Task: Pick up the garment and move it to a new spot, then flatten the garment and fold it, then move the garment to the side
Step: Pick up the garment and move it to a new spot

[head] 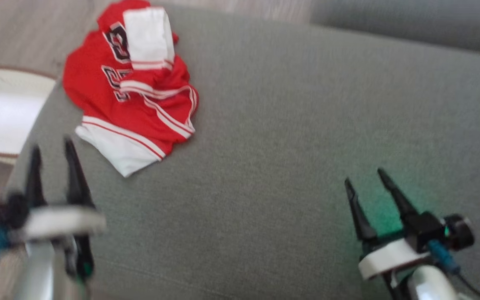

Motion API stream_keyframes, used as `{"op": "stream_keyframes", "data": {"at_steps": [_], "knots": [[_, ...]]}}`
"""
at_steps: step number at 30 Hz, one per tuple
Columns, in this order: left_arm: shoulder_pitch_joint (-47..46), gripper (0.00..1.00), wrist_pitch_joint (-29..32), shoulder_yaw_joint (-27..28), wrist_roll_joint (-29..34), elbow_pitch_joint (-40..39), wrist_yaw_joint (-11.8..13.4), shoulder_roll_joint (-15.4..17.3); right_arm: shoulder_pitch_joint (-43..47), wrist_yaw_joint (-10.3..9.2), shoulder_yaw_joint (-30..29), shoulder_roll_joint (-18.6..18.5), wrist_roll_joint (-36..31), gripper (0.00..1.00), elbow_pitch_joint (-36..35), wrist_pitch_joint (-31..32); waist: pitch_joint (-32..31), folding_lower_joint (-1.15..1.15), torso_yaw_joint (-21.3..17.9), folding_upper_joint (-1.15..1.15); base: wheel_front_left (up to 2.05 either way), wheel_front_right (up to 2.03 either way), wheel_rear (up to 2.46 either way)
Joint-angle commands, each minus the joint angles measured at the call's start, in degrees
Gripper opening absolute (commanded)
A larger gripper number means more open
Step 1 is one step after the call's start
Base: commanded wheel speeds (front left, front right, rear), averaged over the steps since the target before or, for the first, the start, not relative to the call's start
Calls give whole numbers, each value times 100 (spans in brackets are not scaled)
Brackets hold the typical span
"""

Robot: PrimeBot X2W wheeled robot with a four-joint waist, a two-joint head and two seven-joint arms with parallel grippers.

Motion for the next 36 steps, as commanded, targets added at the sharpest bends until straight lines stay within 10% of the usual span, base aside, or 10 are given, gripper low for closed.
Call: {"op": "stream_keyframes", "data": {"at_steps": [1, 23, 24, 26, 36], "knots": [[-473, 100, 77, 266, -90, -30, -9, 193, -256, -4, 88, -119, -67, 100, -272, 32, 548, -2, -82, 0, 0, 0, 0], [-4254, 100, 1475, 48, -194, 4537, 352, 959, -186, -4, -28, -907, -217, 100, -2361, 1117, 2166, -2, -563, 0, 0, 0, 0], [-4292, 82, 1458, 31, -204, 4643, 309, 943, -173, -4, -24, -904, -213, 100, -2374, 1126, 2162, -2, -579, 0, 0, 0, 0], [-4347, 0, 1428, -27, -184, 4842, 259, 936, -155, -4, -19, -883, -214, 100, -2389, 1143, 2147, -2, -604, 0, 0, 0, 0], [-4421, 0, 336, -100, -674, 4357, -177, 550, -136, -4, 84, -527, -68, 100, -1860, 827, 1367, -2, -799, 0, 0, 0, 0]]}}
